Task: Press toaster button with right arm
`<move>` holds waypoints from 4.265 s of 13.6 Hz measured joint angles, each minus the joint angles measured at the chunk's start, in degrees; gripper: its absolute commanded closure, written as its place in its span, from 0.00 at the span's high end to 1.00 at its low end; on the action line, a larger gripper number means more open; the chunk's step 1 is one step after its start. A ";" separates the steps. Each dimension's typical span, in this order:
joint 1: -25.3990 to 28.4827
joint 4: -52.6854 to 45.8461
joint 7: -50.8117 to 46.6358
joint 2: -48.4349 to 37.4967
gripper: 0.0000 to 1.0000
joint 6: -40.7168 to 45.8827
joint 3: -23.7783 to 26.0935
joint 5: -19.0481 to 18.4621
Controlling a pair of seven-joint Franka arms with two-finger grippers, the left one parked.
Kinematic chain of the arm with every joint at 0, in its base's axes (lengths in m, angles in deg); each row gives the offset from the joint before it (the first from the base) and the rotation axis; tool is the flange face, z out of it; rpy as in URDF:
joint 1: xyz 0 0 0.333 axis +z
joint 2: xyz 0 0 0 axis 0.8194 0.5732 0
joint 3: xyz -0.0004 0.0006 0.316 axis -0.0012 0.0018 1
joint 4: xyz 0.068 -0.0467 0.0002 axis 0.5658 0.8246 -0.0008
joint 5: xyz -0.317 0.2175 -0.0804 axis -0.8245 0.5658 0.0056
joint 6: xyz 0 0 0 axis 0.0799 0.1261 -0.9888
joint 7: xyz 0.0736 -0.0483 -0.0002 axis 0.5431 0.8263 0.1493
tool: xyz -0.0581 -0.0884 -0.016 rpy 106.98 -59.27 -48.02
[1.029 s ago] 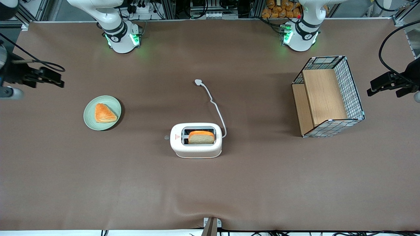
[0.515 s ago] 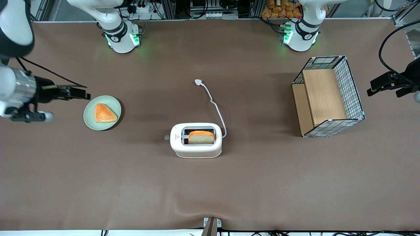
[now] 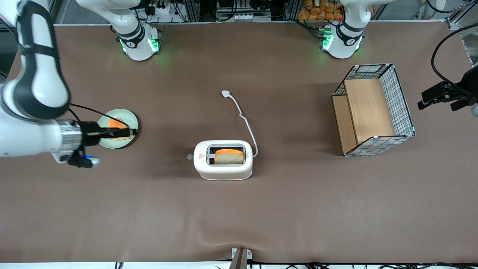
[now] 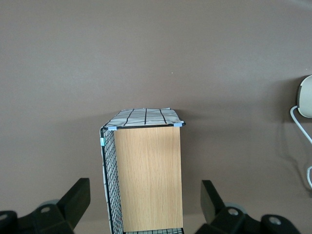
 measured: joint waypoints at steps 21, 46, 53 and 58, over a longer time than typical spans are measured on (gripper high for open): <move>14.81 -0.18 1.56 9.91 0.00 -25.91 0.21 3.13; 14.49 -0.39 2.10 16.12 0.00 -28.60 -0.55 6.43; 11.51 -2.16 2.26 10.11 0.49 -21.99 -2.80 5.77; 8.11 -2.17 3.24 3.38 1.00 -14.91 -5.77 -4.43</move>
